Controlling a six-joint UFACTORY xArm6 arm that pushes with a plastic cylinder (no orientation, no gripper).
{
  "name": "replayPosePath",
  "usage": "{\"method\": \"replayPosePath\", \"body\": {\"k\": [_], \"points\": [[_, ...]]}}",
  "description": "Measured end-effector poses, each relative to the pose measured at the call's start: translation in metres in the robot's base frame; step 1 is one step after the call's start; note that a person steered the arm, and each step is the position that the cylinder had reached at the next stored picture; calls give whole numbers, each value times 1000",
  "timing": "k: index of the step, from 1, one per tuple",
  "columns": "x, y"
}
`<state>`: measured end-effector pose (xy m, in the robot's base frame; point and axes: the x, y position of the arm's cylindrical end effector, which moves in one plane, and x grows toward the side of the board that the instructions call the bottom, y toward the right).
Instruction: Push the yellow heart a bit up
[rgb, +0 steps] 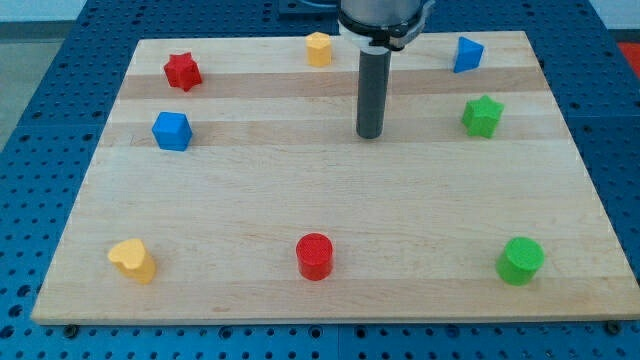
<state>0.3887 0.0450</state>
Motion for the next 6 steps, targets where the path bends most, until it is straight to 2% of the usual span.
{"method": "replayPosePath", "body": {"k": [1, 2, 3, 4, 5, 6], "points": [[0, 0], [0, -30], [11, -119], [34, -173], [65, -191], [147, -200]]}}
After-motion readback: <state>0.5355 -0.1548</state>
